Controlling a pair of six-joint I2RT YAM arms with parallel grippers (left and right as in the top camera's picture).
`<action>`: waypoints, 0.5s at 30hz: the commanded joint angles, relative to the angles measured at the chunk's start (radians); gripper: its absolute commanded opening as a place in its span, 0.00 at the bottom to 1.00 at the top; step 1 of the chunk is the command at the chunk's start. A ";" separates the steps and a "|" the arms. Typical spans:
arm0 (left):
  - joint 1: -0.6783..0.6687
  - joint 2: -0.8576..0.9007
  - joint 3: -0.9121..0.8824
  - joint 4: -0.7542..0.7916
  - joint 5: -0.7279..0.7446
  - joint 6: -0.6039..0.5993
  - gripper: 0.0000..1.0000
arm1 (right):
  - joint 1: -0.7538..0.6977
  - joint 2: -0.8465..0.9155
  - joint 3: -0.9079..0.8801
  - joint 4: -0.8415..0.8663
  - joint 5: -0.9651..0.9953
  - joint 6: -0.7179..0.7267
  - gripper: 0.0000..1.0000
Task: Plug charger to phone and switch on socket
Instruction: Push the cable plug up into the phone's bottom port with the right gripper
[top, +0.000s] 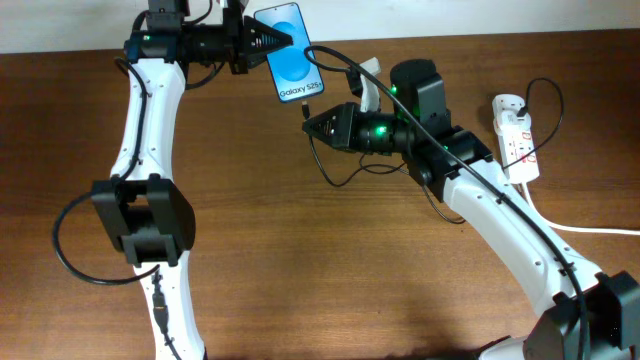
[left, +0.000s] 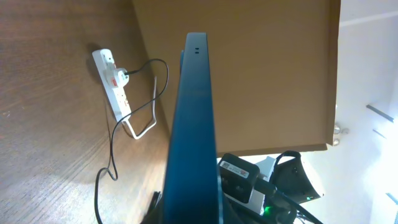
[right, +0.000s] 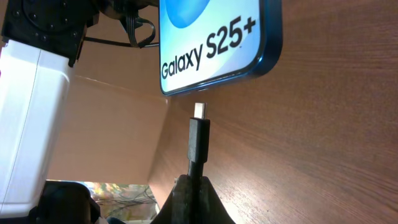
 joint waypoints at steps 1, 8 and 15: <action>0.002 -0.004 0.016 0.003 0.046 -0.003 0.00 | 0.004 0.003 0.002 0.021 -0.002 0.000 0.04; 0.002 -0.004 0.016 0.002 0.053 -0.003 0.00 | 0.005 0.003 0.002 0.026 0.013 0.000 0.04; -0.007 -0.004 0.016 0.002 0.082 -0.003 0.00 | 0.005 0.003 0.002 0.046 0.032 0.000 0.04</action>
